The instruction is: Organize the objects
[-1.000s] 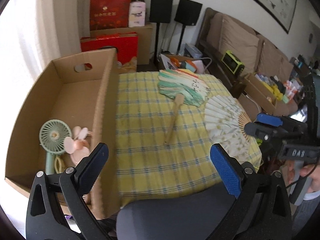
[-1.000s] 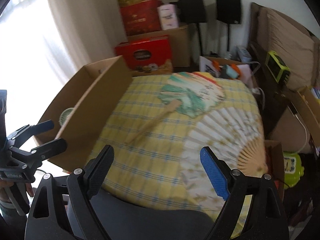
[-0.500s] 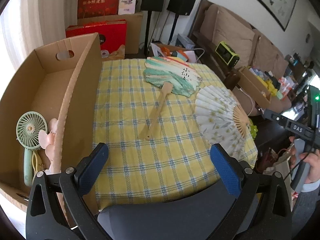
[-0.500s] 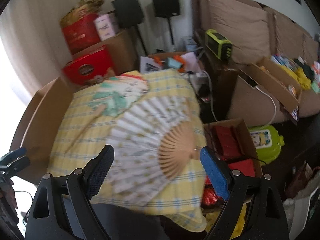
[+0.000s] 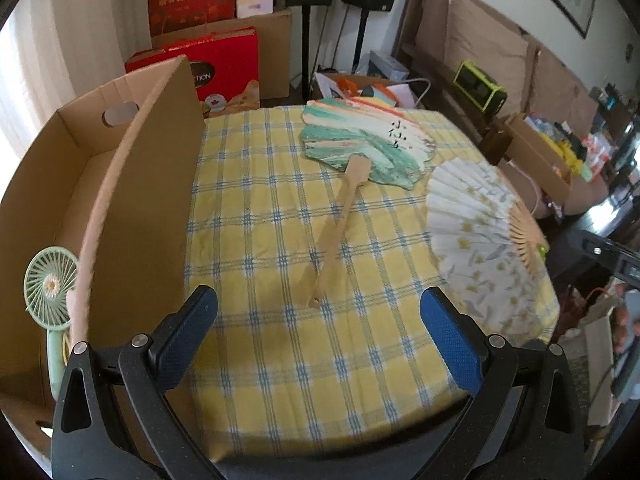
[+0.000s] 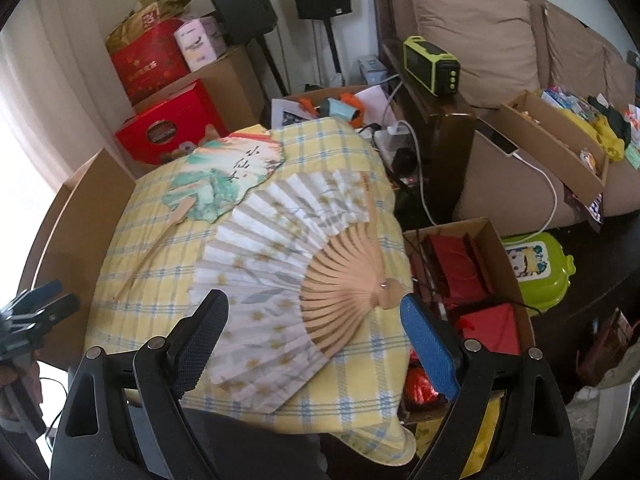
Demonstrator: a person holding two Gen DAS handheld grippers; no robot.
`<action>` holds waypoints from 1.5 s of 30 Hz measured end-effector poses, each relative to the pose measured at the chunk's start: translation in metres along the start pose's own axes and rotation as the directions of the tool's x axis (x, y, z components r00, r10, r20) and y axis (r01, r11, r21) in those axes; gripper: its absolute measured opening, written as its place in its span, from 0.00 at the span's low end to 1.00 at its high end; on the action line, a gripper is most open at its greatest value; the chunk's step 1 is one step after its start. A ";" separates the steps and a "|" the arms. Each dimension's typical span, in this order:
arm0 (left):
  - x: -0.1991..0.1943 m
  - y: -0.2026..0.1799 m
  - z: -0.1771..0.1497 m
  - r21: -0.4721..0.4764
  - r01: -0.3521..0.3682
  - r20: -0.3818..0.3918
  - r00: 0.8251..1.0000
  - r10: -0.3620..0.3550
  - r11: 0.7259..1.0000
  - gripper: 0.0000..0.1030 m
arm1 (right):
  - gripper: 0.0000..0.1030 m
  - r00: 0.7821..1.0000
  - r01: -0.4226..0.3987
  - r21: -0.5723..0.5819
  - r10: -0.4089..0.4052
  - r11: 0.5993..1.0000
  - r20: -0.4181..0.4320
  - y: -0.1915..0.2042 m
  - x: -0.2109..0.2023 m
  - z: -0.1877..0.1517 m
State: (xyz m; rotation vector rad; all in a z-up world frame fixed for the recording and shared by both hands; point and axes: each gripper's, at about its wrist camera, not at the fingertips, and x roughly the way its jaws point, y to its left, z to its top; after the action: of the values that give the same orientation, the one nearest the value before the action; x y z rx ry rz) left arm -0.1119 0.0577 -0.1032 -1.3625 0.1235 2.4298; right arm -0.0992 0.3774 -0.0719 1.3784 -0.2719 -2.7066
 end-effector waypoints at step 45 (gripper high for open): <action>0.047 -0.014 -0.009 -0.020 0.109 -0.131 0.985 -0.111 0.994 0.08 | 0.60 0.898 -0.353 0.110 0.370 0.929 -0.240 0.109 0.105 0.036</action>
State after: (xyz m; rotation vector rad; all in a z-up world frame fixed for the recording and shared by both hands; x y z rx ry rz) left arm -0.1221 0.0806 -0.1463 -1.4948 0.0632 2.2543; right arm -0.1897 0.2579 -0.1131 1.5021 -0.5371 -2.2102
